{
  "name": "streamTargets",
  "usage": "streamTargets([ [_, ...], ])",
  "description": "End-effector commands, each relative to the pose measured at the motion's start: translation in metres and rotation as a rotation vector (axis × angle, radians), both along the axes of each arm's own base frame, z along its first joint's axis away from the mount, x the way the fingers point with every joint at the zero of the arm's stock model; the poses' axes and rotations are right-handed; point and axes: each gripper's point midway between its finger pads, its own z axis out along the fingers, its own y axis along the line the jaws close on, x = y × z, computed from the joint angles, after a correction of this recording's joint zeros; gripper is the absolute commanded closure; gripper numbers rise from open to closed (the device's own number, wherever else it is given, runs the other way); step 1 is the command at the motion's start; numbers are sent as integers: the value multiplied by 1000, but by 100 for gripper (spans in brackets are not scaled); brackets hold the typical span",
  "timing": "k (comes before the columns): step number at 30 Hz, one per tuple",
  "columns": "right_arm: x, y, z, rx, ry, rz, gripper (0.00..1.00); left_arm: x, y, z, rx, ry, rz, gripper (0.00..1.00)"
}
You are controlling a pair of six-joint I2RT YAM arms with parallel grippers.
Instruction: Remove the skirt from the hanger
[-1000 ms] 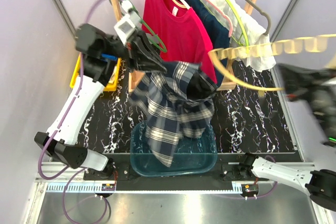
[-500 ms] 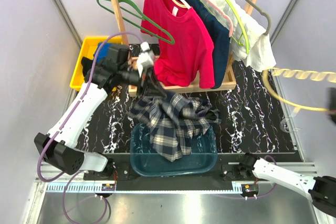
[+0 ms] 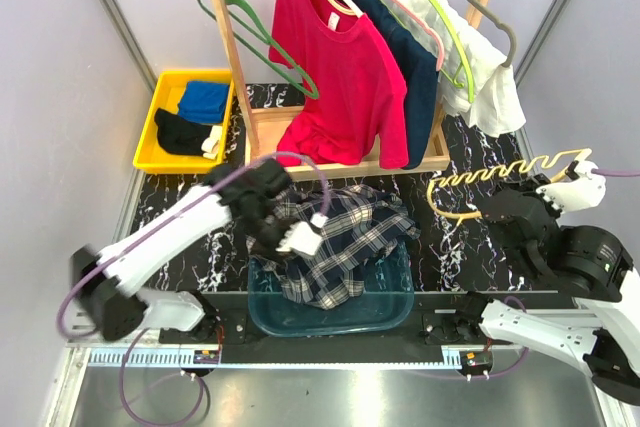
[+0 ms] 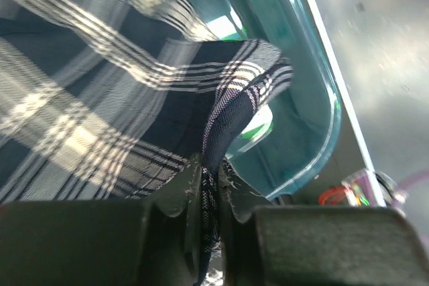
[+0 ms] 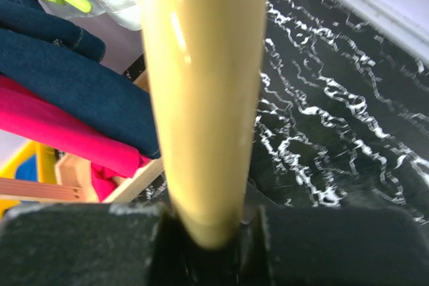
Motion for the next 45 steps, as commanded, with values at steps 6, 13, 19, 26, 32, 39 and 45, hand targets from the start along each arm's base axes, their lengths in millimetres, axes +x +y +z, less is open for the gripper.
streamTargets([
  [6, -9, -20, -21, -76, 86, -108, 85, 13, -1, -74, 445, 147, 47, 80],
  [13, -16, -23, -13, 0, 76, -94, 61, 101, -25, -105, 443, 118, 356, 90],
  [19, -15, -21, -15, -10, 91, -89, 41, 221, -25, -68, 267, 20, 654, 91],
  [26, -32, -39, -23, 44, 96, -106, 0, 204, -5, -66, 259, 54, 689, 91],
  [32, -43, -53, -16, 92, 58, -128, 0, 158, 3, -53, 247, 146, 658, 88],
  [39, -63, -92, 15, 236, -173, -168, 0, 120, 15, -25, 255, 210, 593, 70],
  [45, -35, -57, 30, 40, -54, -83, 0, 112, 9, 22, 266, 217, 532, 23],
])
